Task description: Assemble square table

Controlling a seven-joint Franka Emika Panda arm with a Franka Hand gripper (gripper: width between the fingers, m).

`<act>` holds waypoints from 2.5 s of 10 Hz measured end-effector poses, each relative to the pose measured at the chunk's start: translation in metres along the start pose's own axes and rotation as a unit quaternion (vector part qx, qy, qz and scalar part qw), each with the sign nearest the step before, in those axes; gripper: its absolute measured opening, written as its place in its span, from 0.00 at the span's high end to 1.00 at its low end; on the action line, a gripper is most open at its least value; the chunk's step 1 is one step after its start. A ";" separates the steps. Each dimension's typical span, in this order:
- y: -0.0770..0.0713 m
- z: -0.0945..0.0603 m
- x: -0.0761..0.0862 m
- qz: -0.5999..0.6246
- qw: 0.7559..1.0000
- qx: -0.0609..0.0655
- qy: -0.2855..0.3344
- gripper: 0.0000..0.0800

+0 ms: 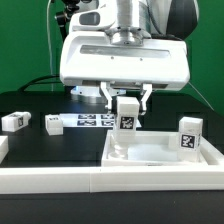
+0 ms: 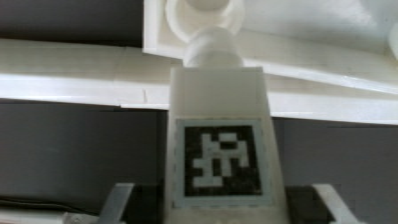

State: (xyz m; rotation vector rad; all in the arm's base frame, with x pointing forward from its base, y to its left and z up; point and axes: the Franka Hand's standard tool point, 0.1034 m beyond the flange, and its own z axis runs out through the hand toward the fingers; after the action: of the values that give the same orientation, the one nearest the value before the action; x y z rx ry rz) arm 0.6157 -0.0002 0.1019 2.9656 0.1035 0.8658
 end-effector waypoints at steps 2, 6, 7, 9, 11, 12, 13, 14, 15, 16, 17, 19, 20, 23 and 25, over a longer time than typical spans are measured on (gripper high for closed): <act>0.003 0.000 -0.002 0.001 1.000 -0.001 -0.001 0.64; 0.014 0.001 -0.007 0.014 1.000 -0.002 -0.006 0.64; 0.014 0.001 -0.007 0.014 1.000 -0.002 -0.006 0.64; 0.010 0.002 -0.007 0.014 1.000 0.000 -0.006 0.64; 0.002 0.003 -0.008 0.012 1.000 0.004 -0.007 0.64; -0.002 0.003 -0.007 0.010 1.000 0.005 -0.006 0.64; -0.002 0.003 -0.007 0.009 1.000 0.004 -0.004 0.64; -0.001 0.004 -0.007 0.009 1.000 0.002 -0.001 0.64; -0.001 0.004 -0.007 0.009 1.000 0.001 0.001 0.64; 0.000 0.004 -0.007 0.009 1.000 0.001 0.002 0.64; 0.000 0.004 -0.007 0.009 1.000 0.001 0.002 0.64; 0.004 0.004 -0.007 0.011 1.000 -0.001 0.002 0.64; 0.004 0.004 -0.007 0.011 1.000 -0.002 0.003 0.64; 0.005 0.003 -0.009 0.011 1.000 -0.005 0.006 0.64; 0.005 0.003 -0.010 0.010 1.000 -0.006 0.007 0.64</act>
Offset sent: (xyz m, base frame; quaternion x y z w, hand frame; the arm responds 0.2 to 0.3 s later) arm -0.0080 0.0066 -0.0036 0.0603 -0.0076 0.0476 0.9970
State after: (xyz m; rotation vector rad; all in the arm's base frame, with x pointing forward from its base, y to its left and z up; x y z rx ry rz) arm 0.6093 -0.0063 0.0945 2.9550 0.0689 0.8879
